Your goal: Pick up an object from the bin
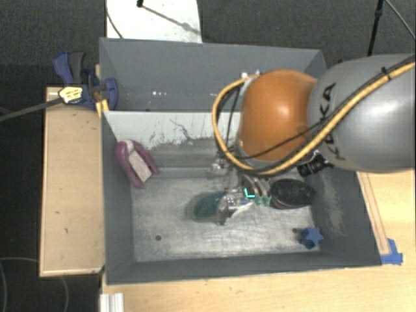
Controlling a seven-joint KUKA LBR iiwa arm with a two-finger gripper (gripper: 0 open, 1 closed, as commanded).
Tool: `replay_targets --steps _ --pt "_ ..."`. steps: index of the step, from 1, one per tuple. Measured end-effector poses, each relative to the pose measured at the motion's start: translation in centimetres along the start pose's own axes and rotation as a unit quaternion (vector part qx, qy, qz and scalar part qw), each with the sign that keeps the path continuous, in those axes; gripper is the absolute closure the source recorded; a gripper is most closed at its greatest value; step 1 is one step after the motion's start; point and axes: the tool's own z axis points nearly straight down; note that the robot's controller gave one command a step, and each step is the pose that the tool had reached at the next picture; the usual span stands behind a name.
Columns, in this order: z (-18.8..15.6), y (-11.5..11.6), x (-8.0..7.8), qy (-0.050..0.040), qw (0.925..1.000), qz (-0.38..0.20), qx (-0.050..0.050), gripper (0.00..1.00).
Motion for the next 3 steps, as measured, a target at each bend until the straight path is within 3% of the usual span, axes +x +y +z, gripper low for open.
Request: replay_targets --steps 1,2,3 --pt "12.1 -1.6 -5.5 -0.0046 0.9749 -0.222 0.0 0.0" --pt "11.9 -1.5 -5.7 -0.009 0.9757 -0.219 0.0 1.0" --pt "-6.5 -6.7 -6.7 -0.0075 0.9357 -0.353 0.003 1.0"
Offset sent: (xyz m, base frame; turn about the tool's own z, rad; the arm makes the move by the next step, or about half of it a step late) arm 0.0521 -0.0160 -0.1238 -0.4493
